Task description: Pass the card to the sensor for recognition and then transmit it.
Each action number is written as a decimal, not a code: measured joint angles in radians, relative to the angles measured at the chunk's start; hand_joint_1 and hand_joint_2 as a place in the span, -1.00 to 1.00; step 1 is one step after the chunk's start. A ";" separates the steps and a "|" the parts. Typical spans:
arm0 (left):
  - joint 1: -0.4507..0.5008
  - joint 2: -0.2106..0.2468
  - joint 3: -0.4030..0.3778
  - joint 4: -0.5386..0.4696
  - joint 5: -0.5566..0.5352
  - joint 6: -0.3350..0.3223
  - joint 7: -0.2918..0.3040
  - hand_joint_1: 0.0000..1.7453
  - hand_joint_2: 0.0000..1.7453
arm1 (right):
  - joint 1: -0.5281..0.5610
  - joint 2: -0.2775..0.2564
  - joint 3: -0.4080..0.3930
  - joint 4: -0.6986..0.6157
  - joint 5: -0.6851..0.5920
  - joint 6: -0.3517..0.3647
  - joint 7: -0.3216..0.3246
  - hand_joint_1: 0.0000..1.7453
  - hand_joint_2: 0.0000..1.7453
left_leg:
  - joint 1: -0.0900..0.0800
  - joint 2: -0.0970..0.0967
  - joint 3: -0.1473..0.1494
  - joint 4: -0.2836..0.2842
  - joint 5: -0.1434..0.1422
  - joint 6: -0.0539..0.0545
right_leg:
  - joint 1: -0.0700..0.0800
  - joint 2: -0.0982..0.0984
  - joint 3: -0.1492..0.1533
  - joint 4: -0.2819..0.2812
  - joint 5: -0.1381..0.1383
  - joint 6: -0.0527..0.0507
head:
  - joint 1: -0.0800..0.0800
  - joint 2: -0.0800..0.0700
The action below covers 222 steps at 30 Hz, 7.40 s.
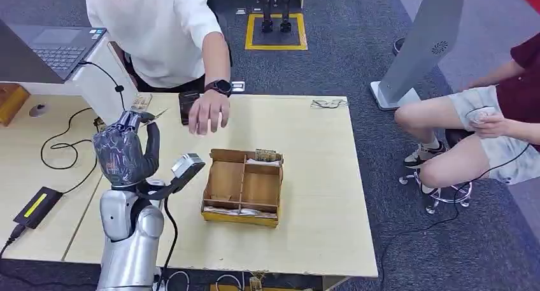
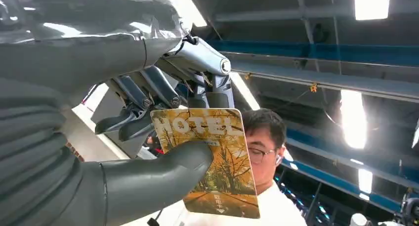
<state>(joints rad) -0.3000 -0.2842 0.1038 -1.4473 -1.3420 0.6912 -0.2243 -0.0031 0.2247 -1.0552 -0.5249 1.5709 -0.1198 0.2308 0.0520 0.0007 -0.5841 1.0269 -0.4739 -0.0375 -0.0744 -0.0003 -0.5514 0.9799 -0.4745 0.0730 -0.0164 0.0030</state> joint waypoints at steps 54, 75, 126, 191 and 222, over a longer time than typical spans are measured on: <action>0.143 0.259 0.037 0.124 -0.180 -0.184 0.716 1.00 1.00 | 0.006 -0.013 0.012 -0.014 0.000 -0.013 0.014 -1.00 -1.00 | 0.000 0.000 0.000 0.000 0.000 0.000 | 0.000 0.000 0.000 0.000 0.000 0.000 | 0.000 0.000; 0.143 0.238 0.002 0.173 -0.180 -0.400 0.651 1.00 1.00 | -0.004 -0.030 0.006 -0.006 0.000 -0.016 0.021 -1.00 -1.00 | 0.000 0.000 0.000 0.000 0.000 0.000 | 0.000 0.000 0.000 0.000 0.000 0.000 | 0.000 0.000; 0.051 0.232 -0.106 0.436 -0.181 -0.439 0.670 1.00 1.00 | -0.007 -0.043 0.013 -0.005 0.000 -0.015 0.019 -1.00 -1.00 | 0.000 -0.001 0.014 -0.001 0.001 0.001 | 0.000 -0.001 0.016 0.000 0.000 0.000 | 0.000 0.000; -0.201 0.000 -0.173 0.202 -0.167 -0.331 0.296 -1.00 -1.00 | -0.002 -0.046 0.087 0.053 0.000 -0.043 0.016 -1.00 -1.00 | 0.000 -0.001 -0.001 0.000 0.004 0.000 | 0.000 0.000 -0.001 0.000 0.004 0.000 | 0.000 0.000; 0.004 0.044 -0.258 -0.036 0.013 -0.282 0.125 -1.00 1.00 | 0.001 -0.041 0.033 0.030 0.000 -0.045 0.009 -1.00 -1.00 | 0.000 -0.001 -0.002 0.000 0.004 0.000 | 0.000 -0.001 -0.001 0.000 0.004 0.000 | 0.000 0.000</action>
<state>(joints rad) -0.2955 -0.2400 -0.1541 -1.4831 -1.3295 0.4093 -0.0989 -0.0023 0.1835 -1.0224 -0.4952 1.5705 -0.1648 0.2396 0.0519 -0.0002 -0.5856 1.0269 -0.4697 -0.0372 -0.0745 -0.0009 -0.5523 0.9798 -0.4706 0.0735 -0.0160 0.0031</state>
